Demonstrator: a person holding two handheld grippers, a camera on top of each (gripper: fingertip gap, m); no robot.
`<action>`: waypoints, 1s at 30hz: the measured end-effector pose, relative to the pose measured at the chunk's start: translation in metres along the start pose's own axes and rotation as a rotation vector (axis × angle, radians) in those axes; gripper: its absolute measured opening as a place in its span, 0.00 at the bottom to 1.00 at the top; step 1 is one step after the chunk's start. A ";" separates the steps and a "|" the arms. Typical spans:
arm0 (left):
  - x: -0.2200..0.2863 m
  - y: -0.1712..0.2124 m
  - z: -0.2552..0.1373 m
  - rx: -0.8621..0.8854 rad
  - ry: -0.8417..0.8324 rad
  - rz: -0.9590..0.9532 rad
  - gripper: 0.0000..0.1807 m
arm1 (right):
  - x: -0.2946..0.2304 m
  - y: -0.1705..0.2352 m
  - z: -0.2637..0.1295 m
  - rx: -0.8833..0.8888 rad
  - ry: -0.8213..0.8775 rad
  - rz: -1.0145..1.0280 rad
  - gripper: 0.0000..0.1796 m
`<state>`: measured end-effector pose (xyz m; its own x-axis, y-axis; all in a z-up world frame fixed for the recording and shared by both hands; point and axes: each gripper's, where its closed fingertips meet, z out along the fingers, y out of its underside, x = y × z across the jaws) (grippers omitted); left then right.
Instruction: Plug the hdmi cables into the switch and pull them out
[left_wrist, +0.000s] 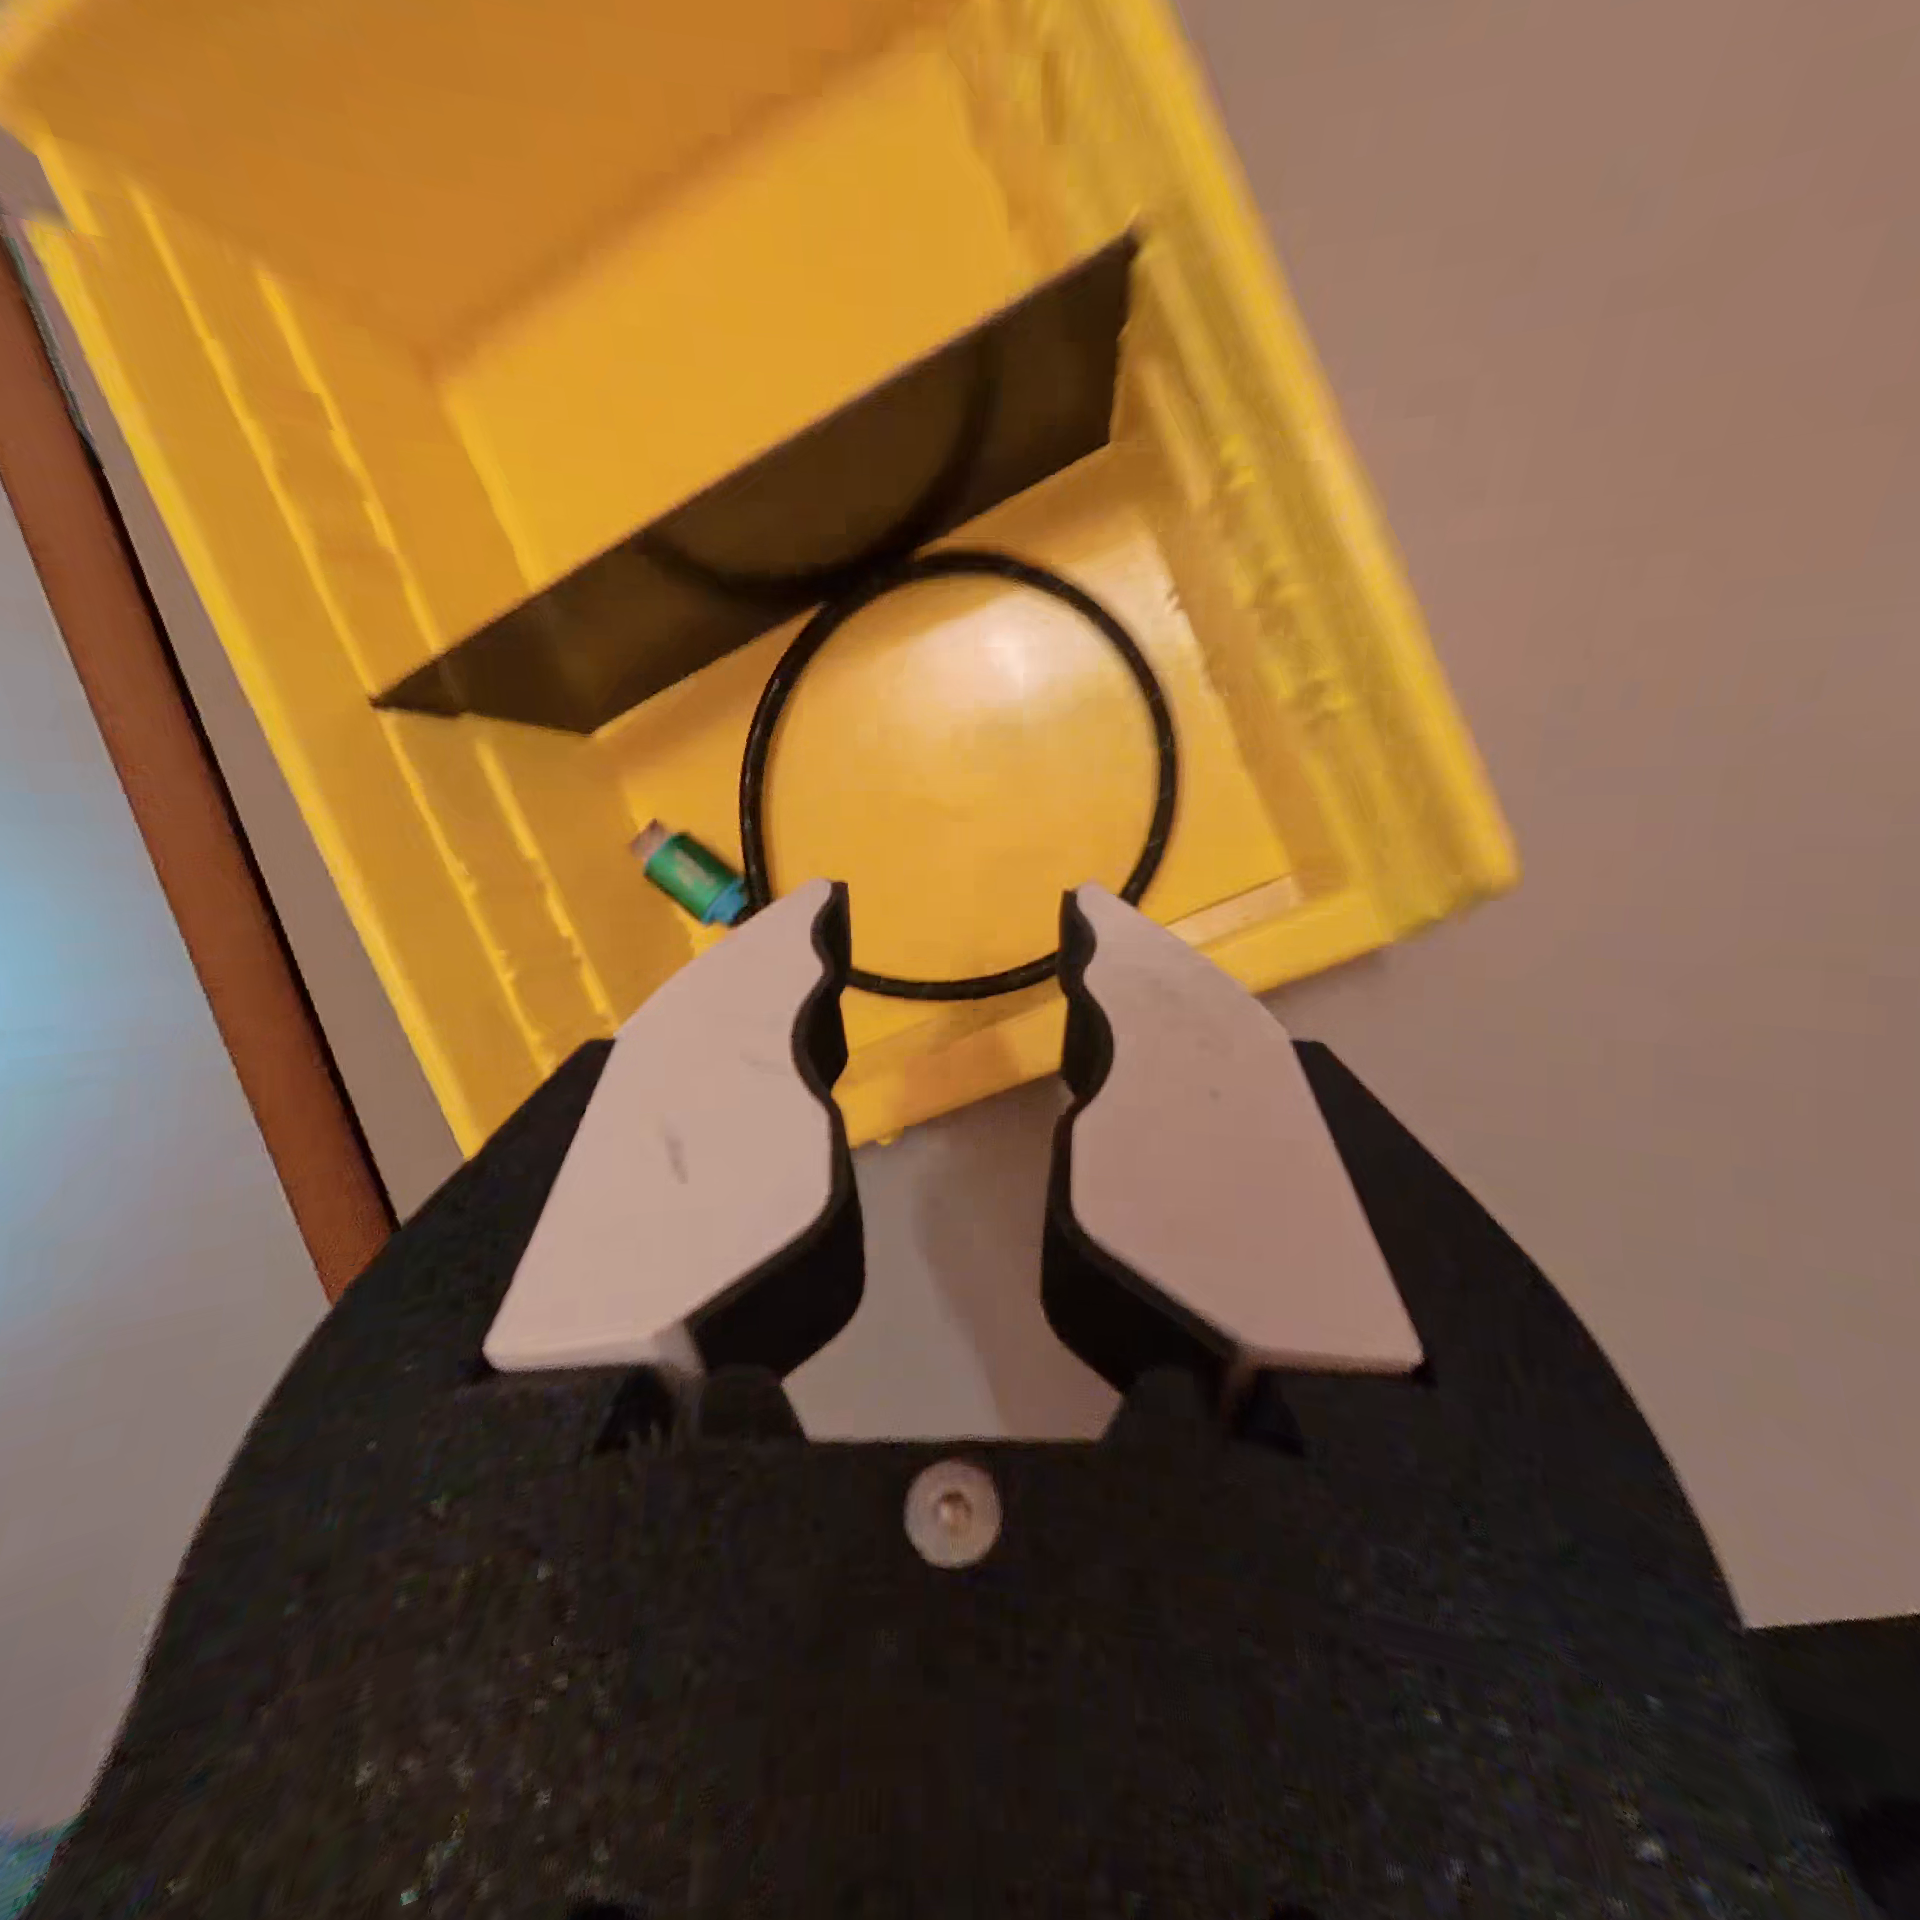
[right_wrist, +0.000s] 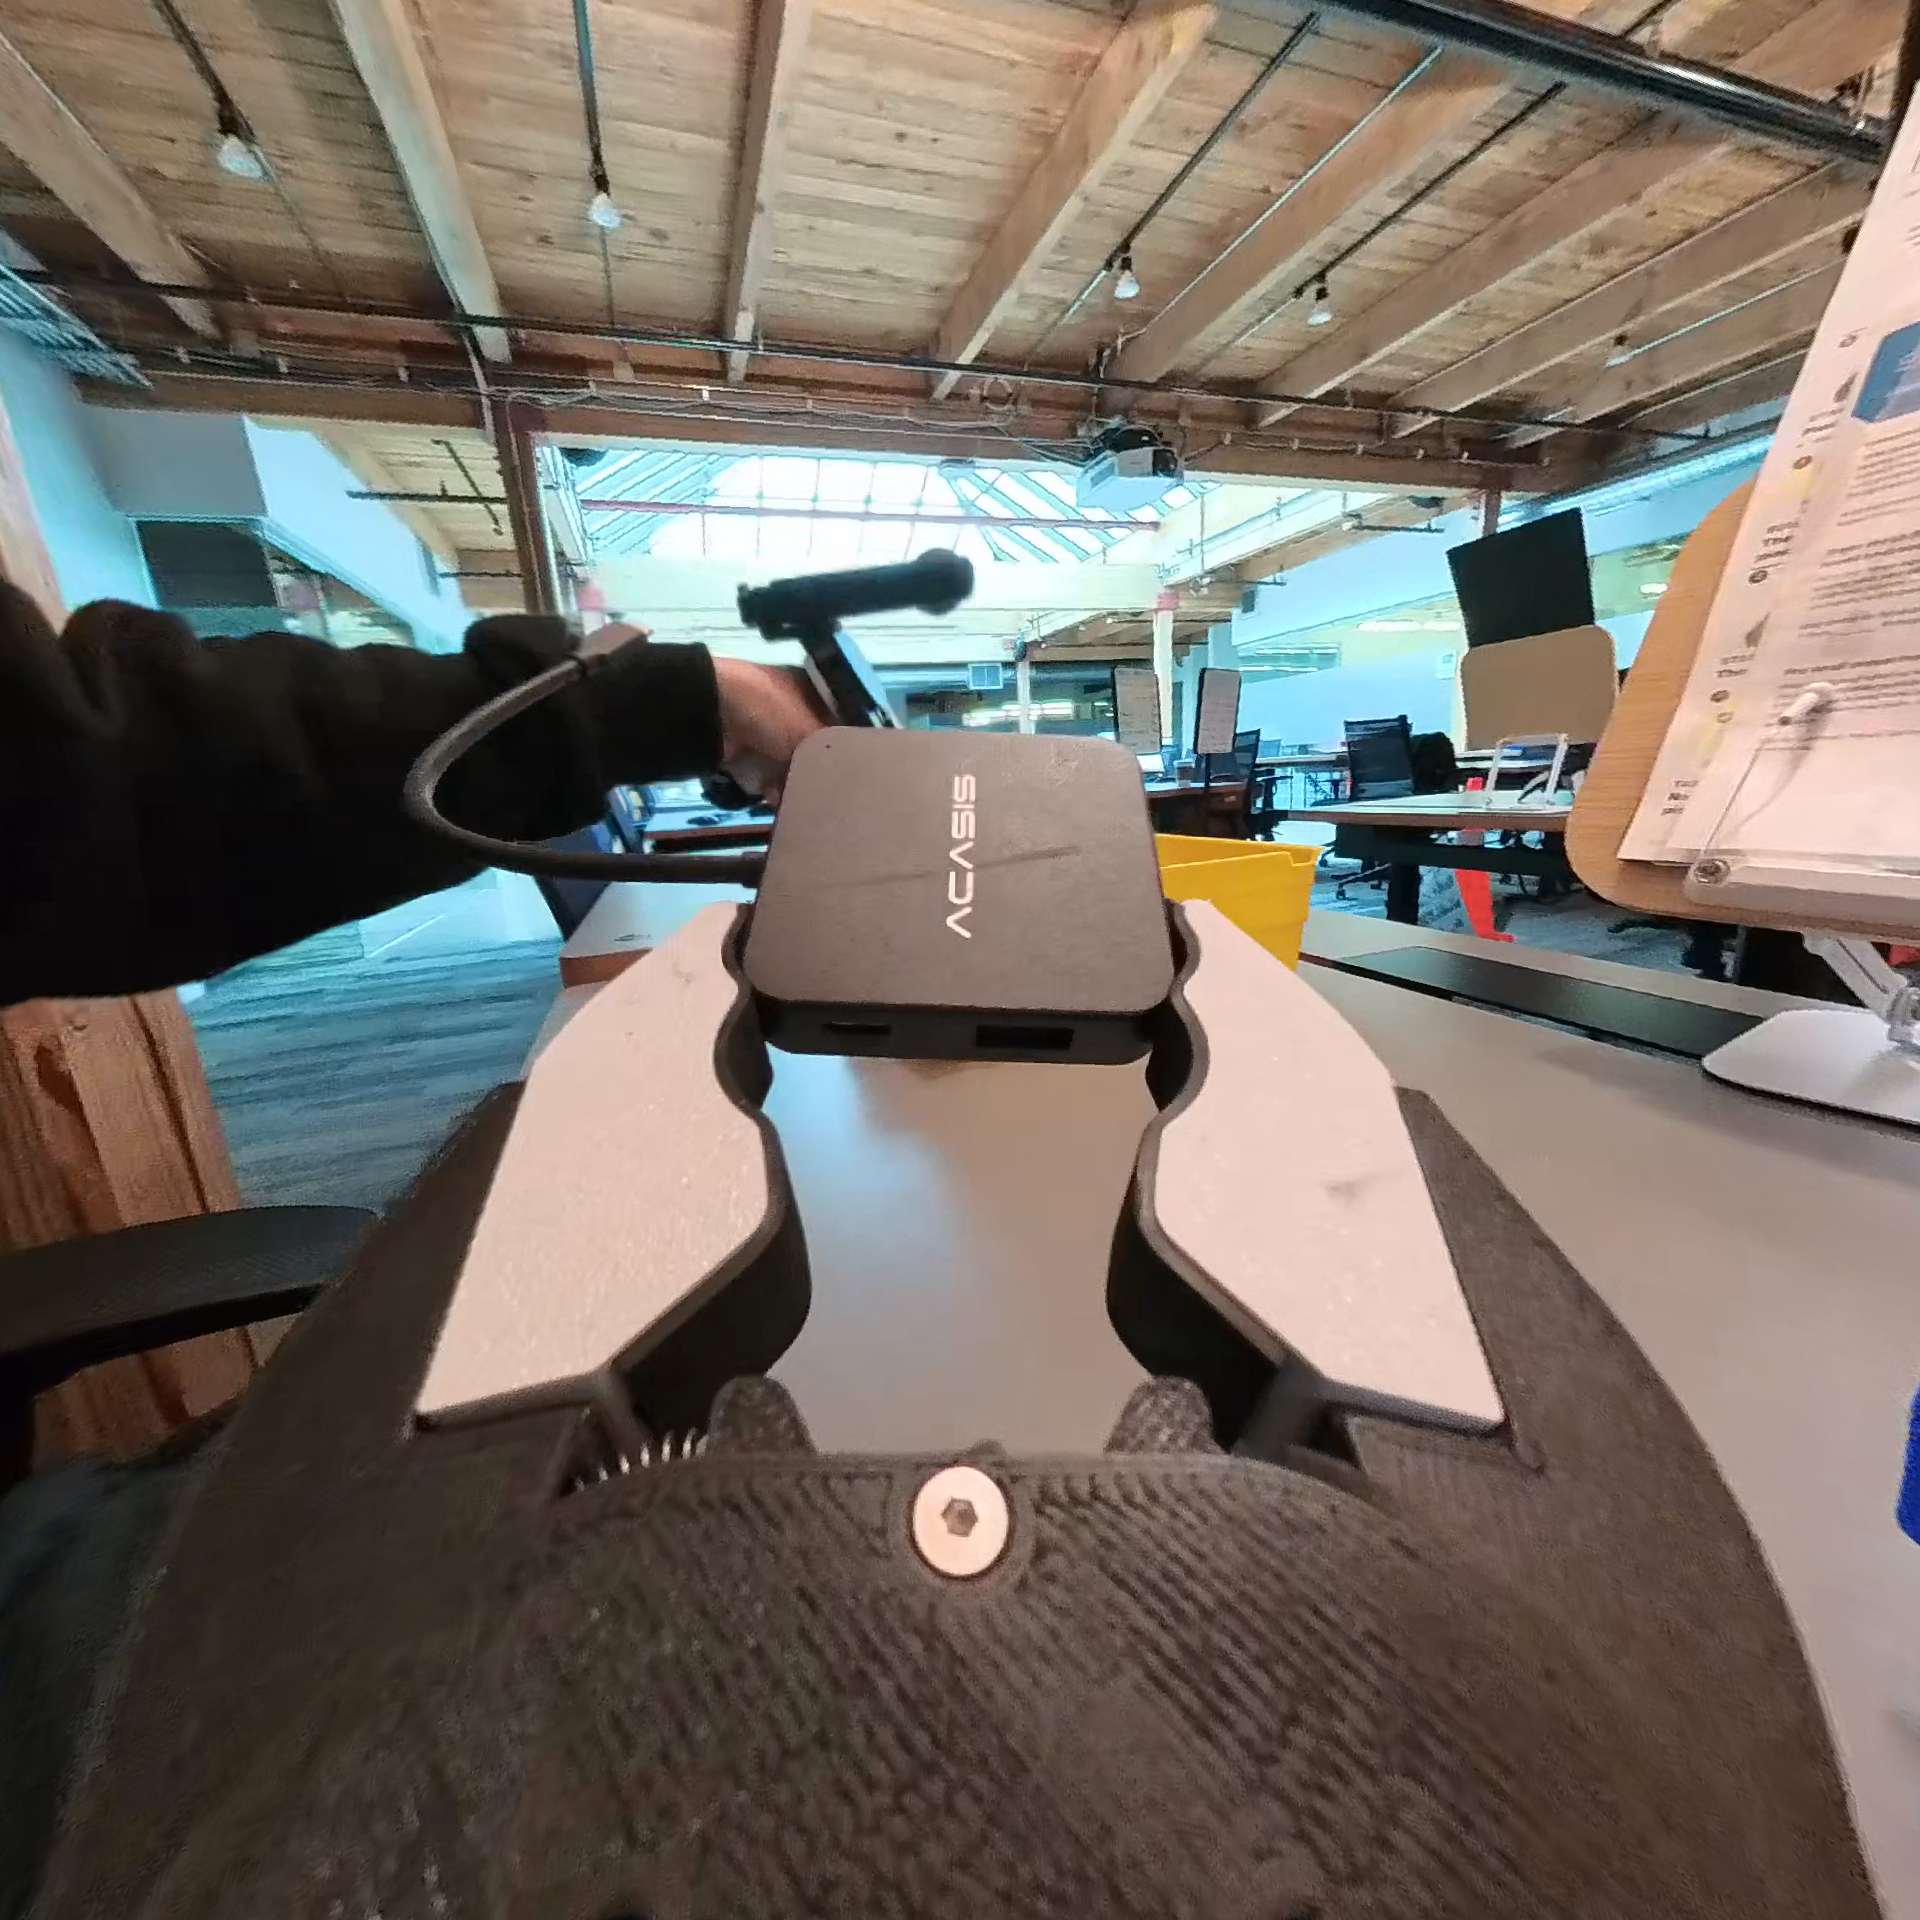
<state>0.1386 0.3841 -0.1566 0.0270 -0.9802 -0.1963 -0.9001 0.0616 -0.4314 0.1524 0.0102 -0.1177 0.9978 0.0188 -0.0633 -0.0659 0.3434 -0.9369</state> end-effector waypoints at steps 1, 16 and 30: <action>-0.007 0.006 0.010 -0.053 -0.005 -0.018 0.21 | 0.001 0.001 0.000 -0.006 0.003 -0.004 0.41; -0.062 0.073 0.094 -0.618 -0.143 -0.251 0.16 | 0.000 0.006 0.001 -0.038 -0.014 -0.030 0.41; -0.062 -0.009 -0.021 0.120 -0.168 -0.015 0.07 | 0.009 -0.004 -0.006 0.020 0.015 0.017 0.41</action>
<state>0.1360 0.4399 -0.1221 0.1216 -0.9364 -0.3292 -0.8408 0.0791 -0.5356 0.1612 0.0031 -0.1164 0.9964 0.0111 -0.0845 -0.0828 0.3622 -0.9284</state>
